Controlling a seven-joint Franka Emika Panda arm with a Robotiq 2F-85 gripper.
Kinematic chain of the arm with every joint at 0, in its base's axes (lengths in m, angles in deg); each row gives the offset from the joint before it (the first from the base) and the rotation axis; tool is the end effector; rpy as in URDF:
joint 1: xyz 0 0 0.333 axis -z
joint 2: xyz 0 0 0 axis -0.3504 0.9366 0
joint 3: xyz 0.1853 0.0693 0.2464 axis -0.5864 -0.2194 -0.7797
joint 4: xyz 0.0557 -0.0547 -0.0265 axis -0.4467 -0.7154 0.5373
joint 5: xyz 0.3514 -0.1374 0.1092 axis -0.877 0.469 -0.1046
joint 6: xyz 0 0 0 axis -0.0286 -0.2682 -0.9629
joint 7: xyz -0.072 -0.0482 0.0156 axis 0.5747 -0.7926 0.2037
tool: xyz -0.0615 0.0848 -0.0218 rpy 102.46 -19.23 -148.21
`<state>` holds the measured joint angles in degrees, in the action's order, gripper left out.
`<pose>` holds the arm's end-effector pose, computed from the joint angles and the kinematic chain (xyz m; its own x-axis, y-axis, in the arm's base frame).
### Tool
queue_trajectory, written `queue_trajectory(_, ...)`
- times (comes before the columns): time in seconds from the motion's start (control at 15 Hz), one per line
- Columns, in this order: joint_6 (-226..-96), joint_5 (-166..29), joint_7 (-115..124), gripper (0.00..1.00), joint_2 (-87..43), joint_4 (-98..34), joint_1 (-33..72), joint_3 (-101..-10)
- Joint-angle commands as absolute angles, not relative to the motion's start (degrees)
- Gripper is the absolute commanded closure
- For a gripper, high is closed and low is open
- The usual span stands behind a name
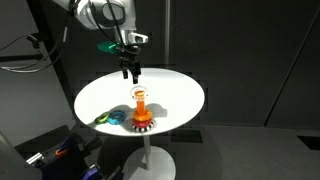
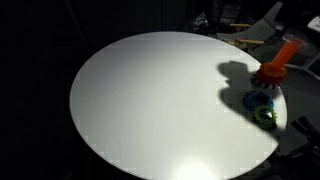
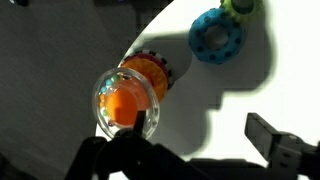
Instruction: Put the transparent circular object on the orange object
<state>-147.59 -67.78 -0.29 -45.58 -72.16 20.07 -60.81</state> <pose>0.4834 0.0150 0.3853 0.9934 -0.0928 -0.0676 -0.0879 -0.9935 0.0722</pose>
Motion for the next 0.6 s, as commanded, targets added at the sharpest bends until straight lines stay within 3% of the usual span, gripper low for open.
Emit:
queue_trajectory(0.0, -146.41, -66.73, -1.89, 0.0, -47.01, -72.65, 20.55, -60.65)
queue_trajectory(0.53, -147.01, -66.69, -2.14, 0.0, -46.34, -72.89, 20.6, -60.69)
